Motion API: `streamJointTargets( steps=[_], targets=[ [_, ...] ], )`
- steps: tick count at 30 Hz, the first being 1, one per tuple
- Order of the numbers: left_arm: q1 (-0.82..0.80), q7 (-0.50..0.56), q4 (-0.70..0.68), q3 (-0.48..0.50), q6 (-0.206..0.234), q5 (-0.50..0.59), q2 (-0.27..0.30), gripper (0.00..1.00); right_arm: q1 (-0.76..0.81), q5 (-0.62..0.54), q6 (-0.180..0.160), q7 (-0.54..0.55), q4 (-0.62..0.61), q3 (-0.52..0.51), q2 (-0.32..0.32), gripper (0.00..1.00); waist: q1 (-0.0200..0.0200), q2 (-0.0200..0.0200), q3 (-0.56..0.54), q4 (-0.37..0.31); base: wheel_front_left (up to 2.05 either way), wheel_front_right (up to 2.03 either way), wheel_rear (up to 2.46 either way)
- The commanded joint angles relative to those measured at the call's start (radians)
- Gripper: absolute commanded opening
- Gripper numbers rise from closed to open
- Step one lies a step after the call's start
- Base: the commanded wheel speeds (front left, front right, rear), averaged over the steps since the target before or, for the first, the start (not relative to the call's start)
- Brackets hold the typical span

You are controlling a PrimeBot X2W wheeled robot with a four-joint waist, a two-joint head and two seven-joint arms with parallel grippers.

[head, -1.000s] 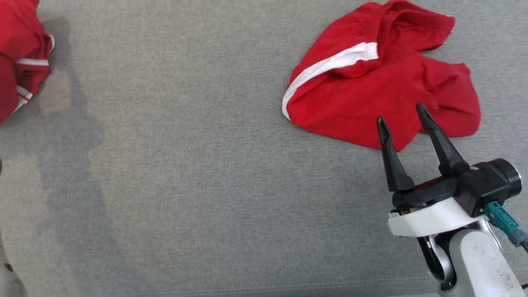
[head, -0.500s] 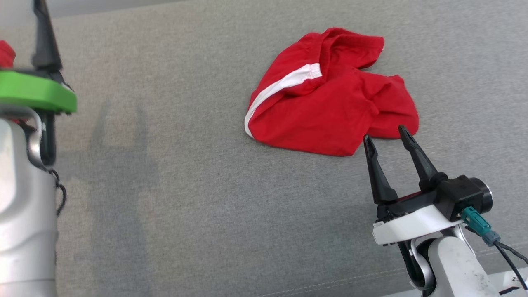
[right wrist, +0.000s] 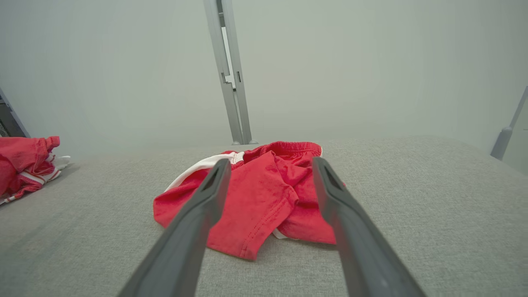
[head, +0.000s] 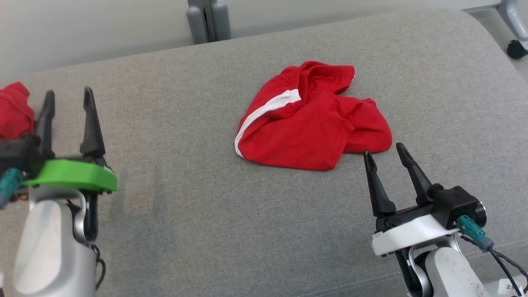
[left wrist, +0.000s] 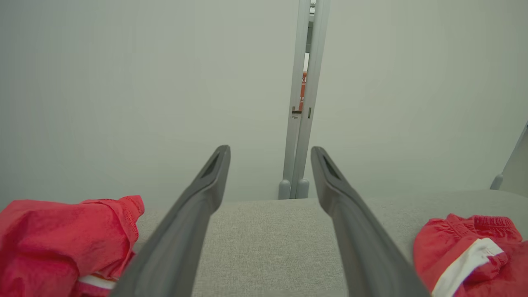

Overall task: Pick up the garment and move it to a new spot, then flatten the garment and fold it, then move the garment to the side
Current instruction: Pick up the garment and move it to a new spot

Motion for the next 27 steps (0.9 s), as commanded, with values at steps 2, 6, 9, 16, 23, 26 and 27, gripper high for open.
streamJointTargets(
  steps=[2, 6, 9, 16, 23, 26, 27],
  targets=[
    [0.06, -0.001, -0.02, 0.004, -0.002, 0.013, -0.01, 1.0, 0.017, 0.004, 0.0, -0.005, 0.004, -0.004, 0.002, 1.0, 0.0001, -0.0001, -0.031, 0.011, 0.0, 0.0, 0.0],
    [0.14, -0.001, -0.053, 0.016, -0.002, 0.02, -0.026, 1.0, 0.024, 0.011, 0.0, -0.005, 0.016, 0.001, 0.004, 1.0, 0.0001, -0.0001, -0.052, 0.017, 0.0, 0.0, 0.0],
    [0.191, -0.001, -0.073, 0.023, -0.002, 0.024, -0.032, 1.0, 0.026, 0.013, 0.0, -0.005, 0.022, 0.003, 0.005, 1.0, 0.0001, -0.0001, -0.066, 0.02, 0.0, 0.0, 0.0],
    [0.312, -0.001, -0.118, 0.059, -0.002, 0.029, -0.054, 1.0, 0.047, 0.02, 0.0, -0.005, 0.035, 0.004, 0.003, 1.0, 0.0001, -0.0001, -0.098, 0.023, 0.0, 0.0, 0.0],
    [0.399, -0.001, -0.159, 0.051, 0.002, 0.048, -0.083, 1.0, 0.071, 0.028, 0.0, -0.005, 0.046, -0.004, -0.007, 1.0, 0.0001, -0.0001, -0.128, 0.032, 0.0, 0.0, 0.0],
    [0.43, -0.001, -0.164, 0.051, 0.004, 0.05, -0.092, 1.0, 0.08, 0.029, 0.0, -0.005, 0.052, -0.002, -0.012, 1.0, 0.0001, -0.0001, -0.139, 0.033, 0.0, 0.0, 0.0],
    [0.437, -0.001, -0.165, 0.05, 0.006, 0.056, -0.093, 1.0, 0.083, 0.03, 0.0, -0.005, 0.054, -0.001, -0.012, 1.0, 0.0001, -0.0001, -0.141, 0.034, 0.0, 0.0, 0.0]
  ],
)
